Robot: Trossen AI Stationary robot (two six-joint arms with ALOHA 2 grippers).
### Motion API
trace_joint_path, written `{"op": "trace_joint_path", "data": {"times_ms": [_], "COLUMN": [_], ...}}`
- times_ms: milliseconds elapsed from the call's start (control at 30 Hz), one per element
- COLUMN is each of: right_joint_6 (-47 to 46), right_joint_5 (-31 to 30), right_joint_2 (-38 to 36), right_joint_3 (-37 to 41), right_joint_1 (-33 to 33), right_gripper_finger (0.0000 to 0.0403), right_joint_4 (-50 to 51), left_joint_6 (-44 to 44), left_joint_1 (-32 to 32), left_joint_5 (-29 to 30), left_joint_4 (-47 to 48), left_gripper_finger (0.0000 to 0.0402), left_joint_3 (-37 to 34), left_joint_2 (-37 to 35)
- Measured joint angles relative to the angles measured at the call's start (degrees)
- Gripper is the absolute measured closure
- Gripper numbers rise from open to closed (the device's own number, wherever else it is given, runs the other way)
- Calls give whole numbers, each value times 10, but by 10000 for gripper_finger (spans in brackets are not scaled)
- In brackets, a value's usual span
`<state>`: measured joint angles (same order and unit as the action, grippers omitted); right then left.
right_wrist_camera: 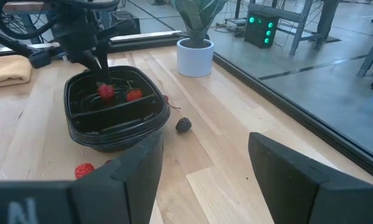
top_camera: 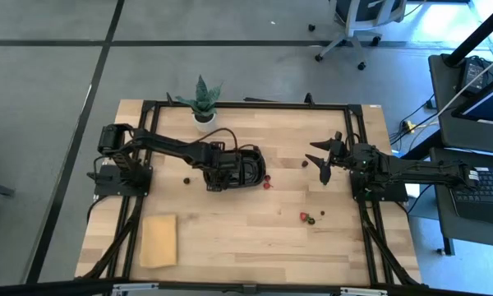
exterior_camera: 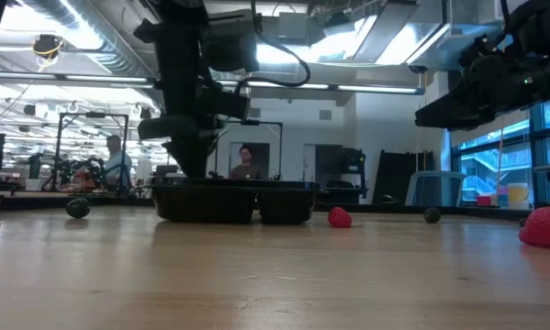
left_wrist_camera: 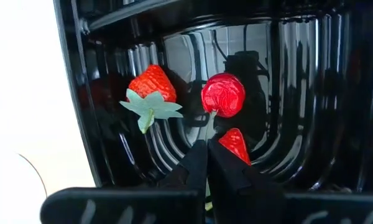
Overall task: Pick and placing Produce into tupperware
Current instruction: Put the bottom left red cherry into the black bin, then put the top black cherry into the black bin
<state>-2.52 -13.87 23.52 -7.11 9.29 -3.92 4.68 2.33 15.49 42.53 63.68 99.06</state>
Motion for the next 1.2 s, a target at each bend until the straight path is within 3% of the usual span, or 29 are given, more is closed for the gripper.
{"op": "trace_joint_path", "data": {"times_ms": [633,867,1033,1200], "right_joint_6": [0,0,0,0], "right_joint_5": [0,0,0,0], "right_joint_2": [0,0,0,0], "right_joint_3": [0,0,0,0], "right_joint_1": [0,0,0,0], "right_gripper_finger": [165,165,165,165], "right_joint_4": [0,0,0,0], "left_joint_6": [4,4,5,5], "left_joint_1": [-1,-1,-5,-16], "left_joint_5": [1,2,42,44], "left_joint_4": [-2,-2,0,3], "left_gripper_finger": [375,312,262,241], "left_joint_3": [0,0,0,0], "left_joint_2": [0,0,-6,-36]}}
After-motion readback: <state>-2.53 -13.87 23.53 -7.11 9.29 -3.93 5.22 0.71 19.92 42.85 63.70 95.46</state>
